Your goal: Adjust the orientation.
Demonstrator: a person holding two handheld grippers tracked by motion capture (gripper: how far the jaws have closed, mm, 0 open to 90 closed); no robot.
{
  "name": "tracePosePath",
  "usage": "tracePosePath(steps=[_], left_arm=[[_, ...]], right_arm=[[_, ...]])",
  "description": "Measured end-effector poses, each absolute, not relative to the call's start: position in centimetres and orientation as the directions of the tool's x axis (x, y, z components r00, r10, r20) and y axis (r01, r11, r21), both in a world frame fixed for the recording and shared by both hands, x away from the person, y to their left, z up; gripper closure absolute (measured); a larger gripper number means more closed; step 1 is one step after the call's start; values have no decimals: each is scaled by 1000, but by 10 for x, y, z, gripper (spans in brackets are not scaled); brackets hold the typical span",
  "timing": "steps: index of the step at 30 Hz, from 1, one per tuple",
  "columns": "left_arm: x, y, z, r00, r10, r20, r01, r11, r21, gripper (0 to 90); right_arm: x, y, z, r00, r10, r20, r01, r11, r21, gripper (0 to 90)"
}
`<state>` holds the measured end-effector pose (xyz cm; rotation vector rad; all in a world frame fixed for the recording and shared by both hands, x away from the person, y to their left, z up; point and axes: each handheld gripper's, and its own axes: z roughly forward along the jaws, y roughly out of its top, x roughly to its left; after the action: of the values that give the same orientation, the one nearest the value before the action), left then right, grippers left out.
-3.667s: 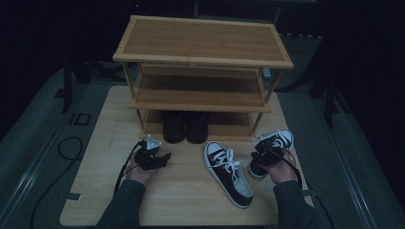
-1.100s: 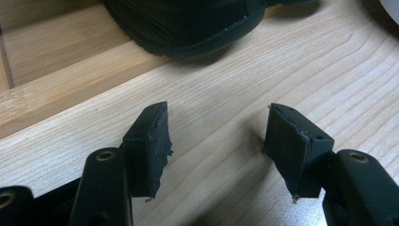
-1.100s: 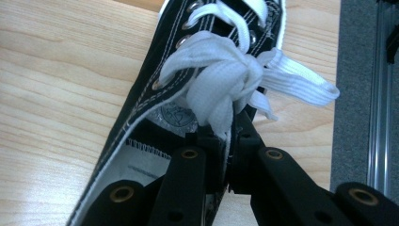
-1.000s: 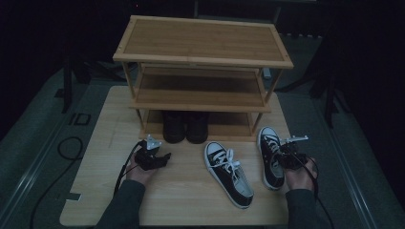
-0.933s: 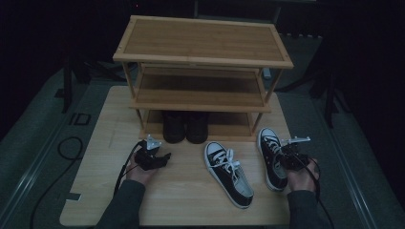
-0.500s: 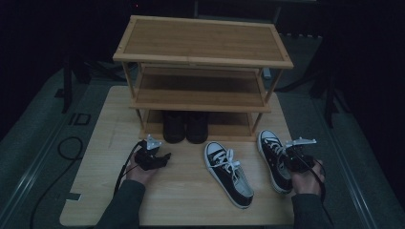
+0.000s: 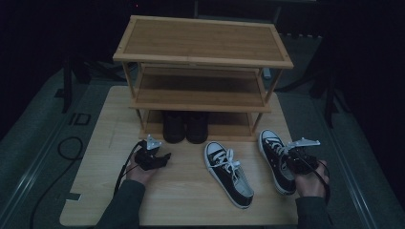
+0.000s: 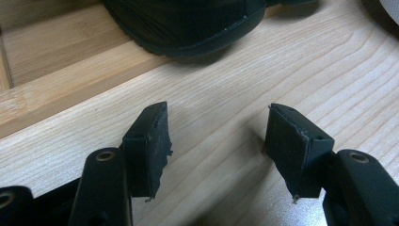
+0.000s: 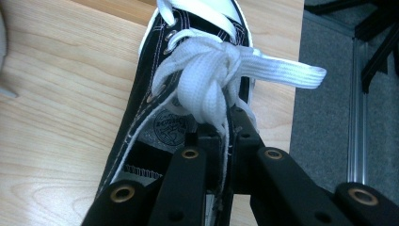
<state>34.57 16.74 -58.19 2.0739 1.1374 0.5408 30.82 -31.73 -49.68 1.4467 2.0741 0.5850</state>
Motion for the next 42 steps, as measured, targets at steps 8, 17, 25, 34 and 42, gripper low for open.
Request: tracePosePath(steps=[8, 17, 25, 34, 42], left_arm=[[346, 167, -582, 528, 849, 28, 557, -370, 743, 408], [346, 167, -582, 527, 849, 27, 557, -370, 744, 408], [346, 167, -582, 527, 849, 27, 557, -370, 744, 408], [346, 167, -582, 527, 849, 28, 557, -370, 743, 408], [346, 167, -582, 527, 849, 28, 557, -370, 743, 408]], right_arm=[[305, -312, -491, -314, 932, -179, 678, 352, 645, 863], [307, -299, -492, -360, 911, -200, 649, 399, 648, 862], [311, -287, -493, -412, 890, -194, 624, 431, 652, 862], [315, -275, -497, -459, 867, -194, 596, 463, 656, 861], [314, -265, -500, -490, 848, -203, 570, 488, 662, 862]])
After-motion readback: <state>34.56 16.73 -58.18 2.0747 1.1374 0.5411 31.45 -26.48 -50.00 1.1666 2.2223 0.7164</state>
